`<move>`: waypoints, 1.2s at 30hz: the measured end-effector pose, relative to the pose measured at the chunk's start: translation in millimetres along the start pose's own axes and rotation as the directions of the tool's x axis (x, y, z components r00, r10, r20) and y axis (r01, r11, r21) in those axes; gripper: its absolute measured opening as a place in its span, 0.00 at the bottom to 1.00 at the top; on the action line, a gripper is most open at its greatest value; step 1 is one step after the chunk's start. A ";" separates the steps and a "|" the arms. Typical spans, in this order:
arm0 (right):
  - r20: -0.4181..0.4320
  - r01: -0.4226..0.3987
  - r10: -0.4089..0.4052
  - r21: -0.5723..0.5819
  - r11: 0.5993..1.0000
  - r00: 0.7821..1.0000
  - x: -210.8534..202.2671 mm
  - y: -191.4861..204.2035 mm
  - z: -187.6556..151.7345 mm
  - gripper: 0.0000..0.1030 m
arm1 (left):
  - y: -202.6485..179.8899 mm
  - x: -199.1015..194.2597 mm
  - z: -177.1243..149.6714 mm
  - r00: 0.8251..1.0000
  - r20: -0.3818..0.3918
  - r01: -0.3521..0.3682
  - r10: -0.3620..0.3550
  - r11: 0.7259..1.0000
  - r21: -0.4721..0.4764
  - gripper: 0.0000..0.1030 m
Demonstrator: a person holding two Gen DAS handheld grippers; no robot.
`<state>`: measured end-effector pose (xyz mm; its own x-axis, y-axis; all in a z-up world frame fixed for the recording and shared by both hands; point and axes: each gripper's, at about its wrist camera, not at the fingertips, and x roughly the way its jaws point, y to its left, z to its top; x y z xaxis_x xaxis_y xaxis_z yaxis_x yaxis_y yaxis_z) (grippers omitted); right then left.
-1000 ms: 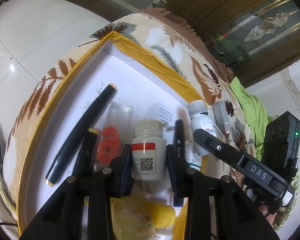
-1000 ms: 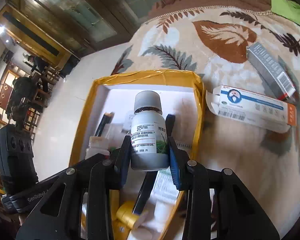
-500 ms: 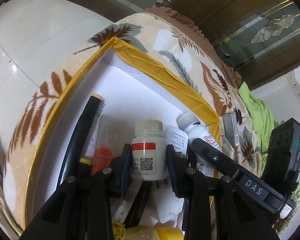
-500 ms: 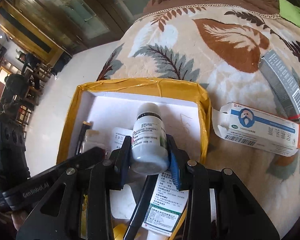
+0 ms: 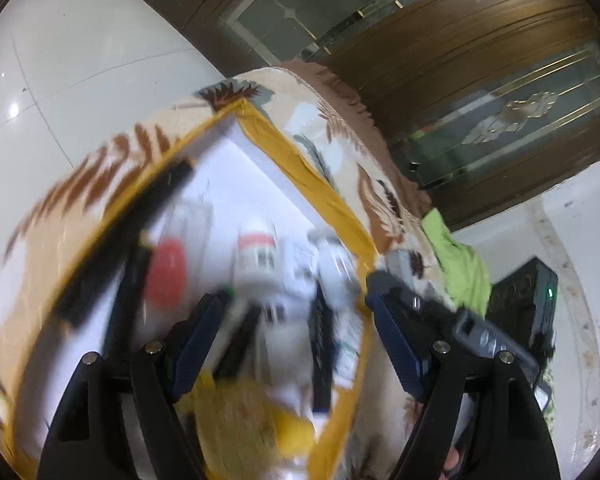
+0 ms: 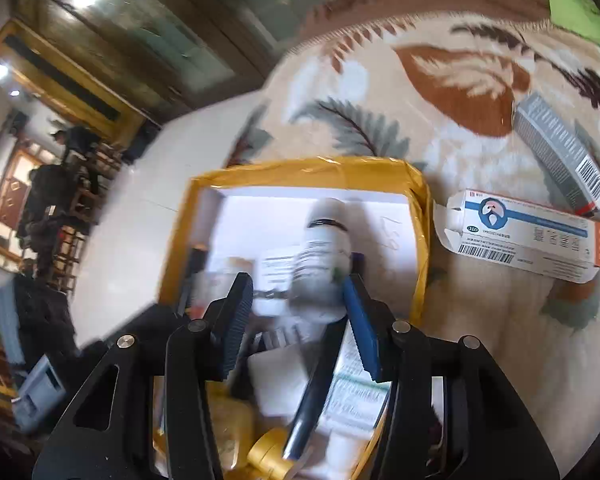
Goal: Organize objects
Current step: 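Lift both tools out of the tray and move over the two boxes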
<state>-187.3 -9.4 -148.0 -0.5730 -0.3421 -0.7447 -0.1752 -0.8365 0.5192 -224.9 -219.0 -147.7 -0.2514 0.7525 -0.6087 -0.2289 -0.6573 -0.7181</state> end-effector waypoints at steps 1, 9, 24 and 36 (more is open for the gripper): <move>0.003 -0.007 0.007 -0.005 1.000 1.000 -4.2 0.5 -2.9 0.48 | -2.3 -1.6 -10.2 1.000 -0.002 0.004 -0.004 1.000 -0.003 0.76; -0.028 0.025 -0.023 0.050 0.998 0.999 -22.3 -26.0 -29.0 0.51 | -41.0 -13.9 -85.1 0.998 -0.014 -0.052 0.055 0.985 0.164 0.76; -0.056 0.068 -0.067 0.019 0.998 0.996 -60.0 -66.0 -38.6 0.50 | -71.3 -30.6 -117.2 0.992 0.060 -0.128 0.114 0.932 0.340 0.76; -0.122 0.059 -0.066 -0.062 0.996 0.990 -59.9 -111.6 -41.7 0.50 | -91.7 -20.4 -114.8 0.985 0.066 -0.173 0.160 0.909 0.378 0.76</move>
<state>-100.1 86.6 -178.8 -0.4581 -0.3361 -0.8229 -0.1588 -0.8800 0.4477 -90.7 -169.3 -108.1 -0.3463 0.6333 -0.6921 -0.5203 -0.7435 -0.4200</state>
